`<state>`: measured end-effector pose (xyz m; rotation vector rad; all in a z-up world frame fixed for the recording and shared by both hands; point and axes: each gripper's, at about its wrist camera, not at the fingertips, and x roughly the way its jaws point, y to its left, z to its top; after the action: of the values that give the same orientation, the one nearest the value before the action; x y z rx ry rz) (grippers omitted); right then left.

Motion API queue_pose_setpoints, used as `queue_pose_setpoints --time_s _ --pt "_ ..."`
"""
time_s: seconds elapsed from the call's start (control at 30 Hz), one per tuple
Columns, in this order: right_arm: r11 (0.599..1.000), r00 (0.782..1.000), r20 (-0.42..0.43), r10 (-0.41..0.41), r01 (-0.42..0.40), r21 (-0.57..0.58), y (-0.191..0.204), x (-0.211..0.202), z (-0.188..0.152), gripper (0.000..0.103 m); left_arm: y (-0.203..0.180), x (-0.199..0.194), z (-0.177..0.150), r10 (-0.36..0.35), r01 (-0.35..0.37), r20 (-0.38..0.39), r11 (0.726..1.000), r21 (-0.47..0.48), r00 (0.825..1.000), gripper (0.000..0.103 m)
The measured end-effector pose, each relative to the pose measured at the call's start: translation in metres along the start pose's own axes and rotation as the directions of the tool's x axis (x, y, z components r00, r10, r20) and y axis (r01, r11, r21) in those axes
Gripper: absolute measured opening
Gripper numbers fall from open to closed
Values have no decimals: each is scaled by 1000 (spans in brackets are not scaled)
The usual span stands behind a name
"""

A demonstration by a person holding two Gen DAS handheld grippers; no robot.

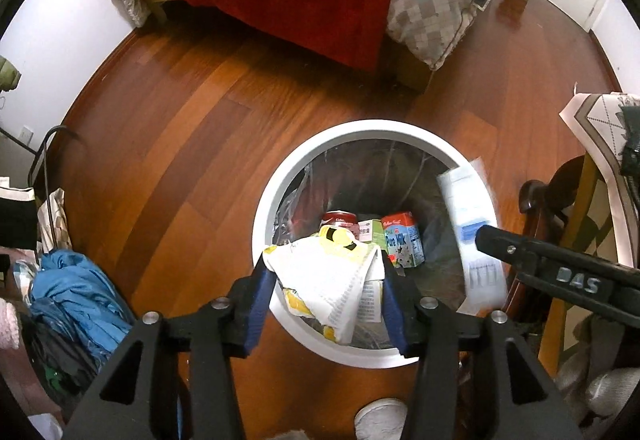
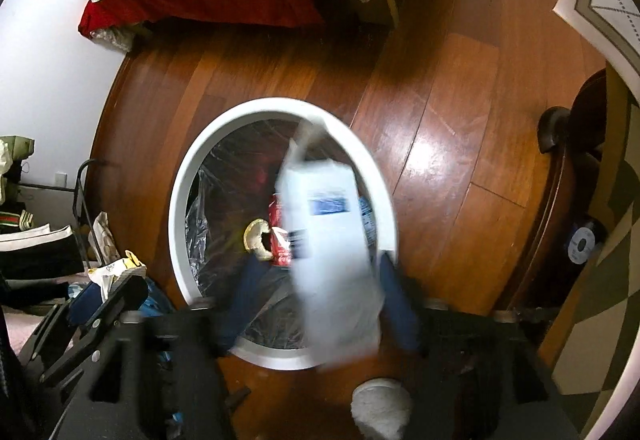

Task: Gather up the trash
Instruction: 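Open both tools over the bin to drop the wrapper and box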

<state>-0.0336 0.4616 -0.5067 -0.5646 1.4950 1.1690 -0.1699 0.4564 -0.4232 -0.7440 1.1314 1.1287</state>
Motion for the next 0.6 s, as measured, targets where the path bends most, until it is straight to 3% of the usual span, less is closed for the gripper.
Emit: queue_pose_setpoints --time_s 0.07,0.17,0.27,0.33,0.37,0.4,0.6 --pt "999 999 9 -31 31 -18 3 -6 -2 77 1 -3 -2 2 -2 3 1000 -5 1000 54" --pt "994 996 22 -92 93 -54 7 -15 -8 91 3 -9 -5 12 -12 12 1000 -9 1000 57" --pt "986 989 44 -140 144 -88 11 -27 -17 95 5 -12 -5 12 -12 14 1000 -14 1000 58" --pt "983 986 55 -156 160 -94 13 -34 -23 99 6 -17 -6 11 -11 18 1000 -17 1000 70" --pt "980 984 67 -166 172 -101 14 -39 -26 100 7 -19 -6 13 -13 19 1000 -16 1000 84" --pt "978 982 73 -173 180 -105 14 -42 -29 100 8 -23 -7 14 -14 24 1000 -15 1000 92" --pt "970 975 101 -198 210 -121 17 -67 -46 100 12 -41 -11 10 -9 42 1000 -18 999 93"
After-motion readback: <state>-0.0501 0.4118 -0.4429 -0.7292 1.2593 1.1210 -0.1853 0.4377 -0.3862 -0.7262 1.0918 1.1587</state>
